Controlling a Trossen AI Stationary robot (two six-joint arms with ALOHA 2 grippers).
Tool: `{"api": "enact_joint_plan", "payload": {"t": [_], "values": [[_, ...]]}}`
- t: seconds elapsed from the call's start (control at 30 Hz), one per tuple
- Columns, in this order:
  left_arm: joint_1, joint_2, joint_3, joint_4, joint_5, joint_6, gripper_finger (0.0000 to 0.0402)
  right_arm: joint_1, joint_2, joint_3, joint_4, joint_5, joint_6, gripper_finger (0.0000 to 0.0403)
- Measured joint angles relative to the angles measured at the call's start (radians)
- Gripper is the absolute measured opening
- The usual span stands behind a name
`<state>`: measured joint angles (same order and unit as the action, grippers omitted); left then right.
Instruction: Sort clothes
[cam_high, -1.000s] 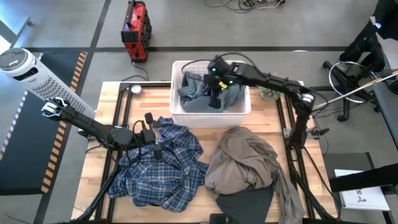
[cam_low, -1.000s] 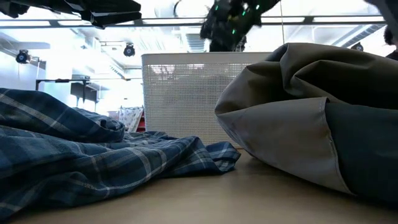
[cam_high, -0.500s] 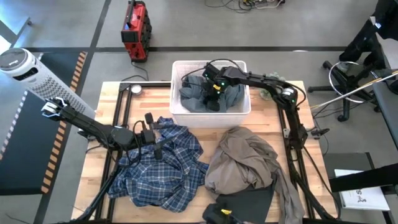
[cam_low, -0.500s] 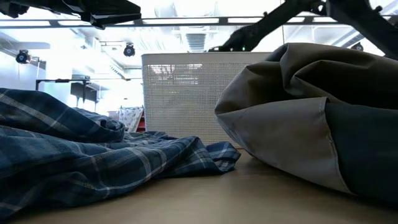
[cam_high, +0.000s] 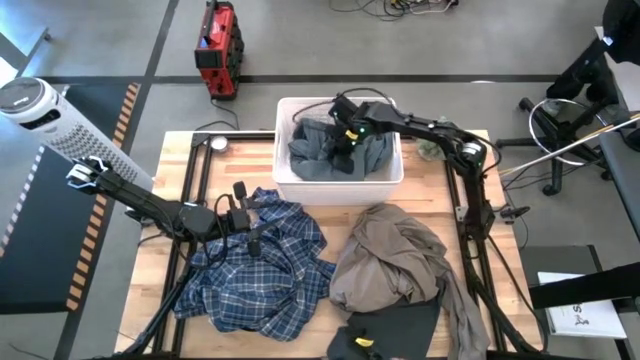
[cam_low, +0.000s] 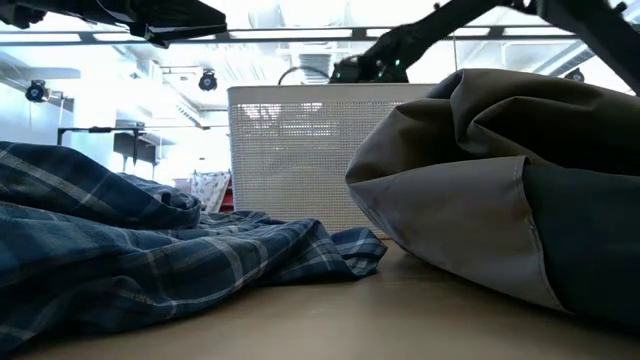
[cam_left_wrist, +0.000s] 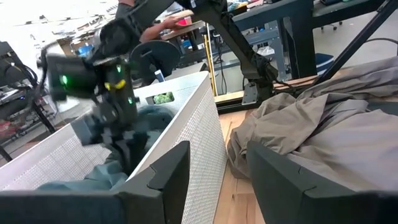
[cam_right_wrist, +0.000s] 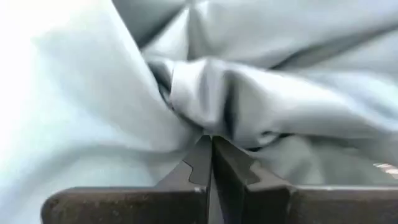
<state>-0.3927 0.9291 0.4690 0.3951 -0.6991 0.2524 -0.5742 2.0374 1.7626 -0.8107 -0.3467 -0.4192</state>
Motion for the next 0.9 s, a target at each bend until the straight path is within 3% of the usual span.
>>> {"api": "enact_joint_plan", "payload": {"t": [0.23,0.43,0.7,0.9], "values": [[0.0,0.0,0.0,0.0,0.0,-0.002,0.0145,-0.001,-0.019,0.0,0.153,-0.079,0.025,0.0],[0.0,0.004,0.0,0.003,0.001,-0.003,0.011,-0.002,0.023,0.0,0.267,-0.106,0.01,0.0],[0.0,0.005,0.0,-0.006,0.001,-0.003,0.0067,-0.018,0.125,0.0,0.238,-0.107,-0.012,0.0],[0.0,0.005,0.0,-0.015,0.001,-0.003,0.0048,-0.018,0.134,0.002,0.189,-0.101,-0.027,0.0]]}}
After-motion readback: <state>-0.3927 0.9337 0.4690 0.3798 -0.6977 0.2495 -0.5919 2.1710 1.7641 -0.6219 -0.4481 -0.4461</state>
